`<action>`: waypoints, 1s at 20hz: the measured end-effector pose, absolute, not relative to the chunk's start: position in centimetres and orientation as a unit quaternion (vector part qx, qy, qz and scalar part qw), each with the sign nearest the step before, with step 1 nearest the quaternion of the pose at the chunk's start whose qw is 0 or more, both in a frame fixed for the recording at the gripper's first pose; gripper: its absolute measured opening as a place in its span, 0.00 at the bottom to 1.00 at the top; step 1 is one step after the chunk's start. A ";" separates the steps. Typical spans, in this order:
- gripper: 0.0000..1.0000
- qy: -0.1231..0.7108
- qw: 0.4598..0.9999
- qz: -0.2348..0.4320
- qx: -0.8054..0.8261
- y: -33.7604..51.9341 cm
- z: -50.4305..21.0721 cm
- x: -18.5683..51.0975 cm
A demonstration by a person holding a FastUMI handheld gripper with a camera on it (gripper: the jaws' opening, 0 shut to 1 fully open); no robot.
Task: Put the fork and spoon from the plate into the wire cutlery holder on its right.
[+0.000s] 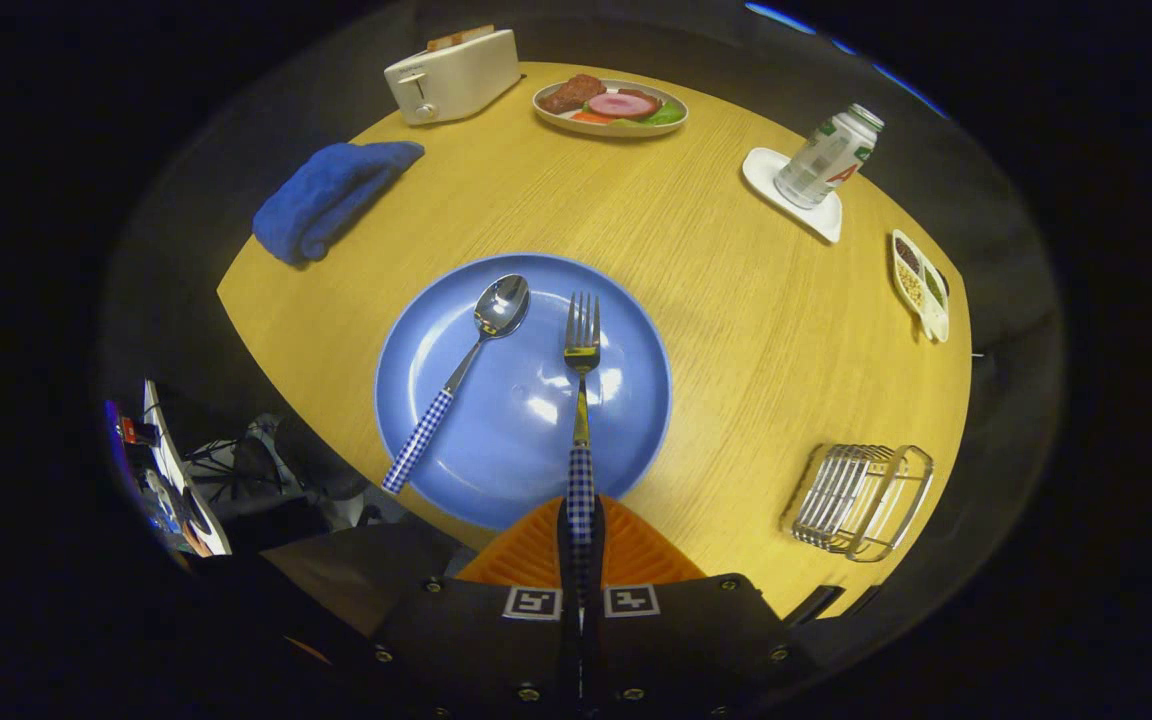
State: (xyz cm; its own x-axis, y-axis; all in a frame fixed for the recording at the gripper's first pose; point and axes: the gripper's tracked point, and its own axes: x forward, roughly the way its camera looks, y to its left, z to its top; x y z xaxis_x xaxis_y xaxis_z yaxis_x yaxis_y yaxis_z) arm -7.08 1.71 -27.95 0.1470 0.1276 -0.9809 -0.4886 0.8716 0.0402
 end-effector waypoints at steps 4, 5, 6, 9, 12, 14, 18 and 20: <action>0.01 0.628 0.736 0.185 -0.174 -4.4 -23.2 -7.8; 0.01 0.634 0.733 0.171 -0.179 -6.4 -22.2 -8.0; 0.01 0.637 0.731 0.158 -0.185 -8.3 -21.5 -7.9; 0.01 0.656 0.721 0.117 -0.191 -13.8 -20.5 -8.2; 0.01 0.678 0.703 0.097 -0.195 -17.0 -21.1 -8.5; 0.01 0.693 0.686 0.094 -0.200 -18.2 -21.7 -8.8; 0.01 0.718 0.657 0.088 -0.212 -20.3 -23.4 -9.0; 0.01 0.728 0.643 0.090 -0.218 -20.7 -24.1 -8.9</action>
State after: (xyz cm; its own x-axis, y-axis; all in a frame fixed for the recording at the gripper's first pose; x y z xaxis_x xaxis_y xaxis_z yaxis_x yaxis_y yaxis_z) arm -8.93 -20.68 -24.09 -0.0773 -0.2021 -0.9763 -0.4328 0.8889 -0.1497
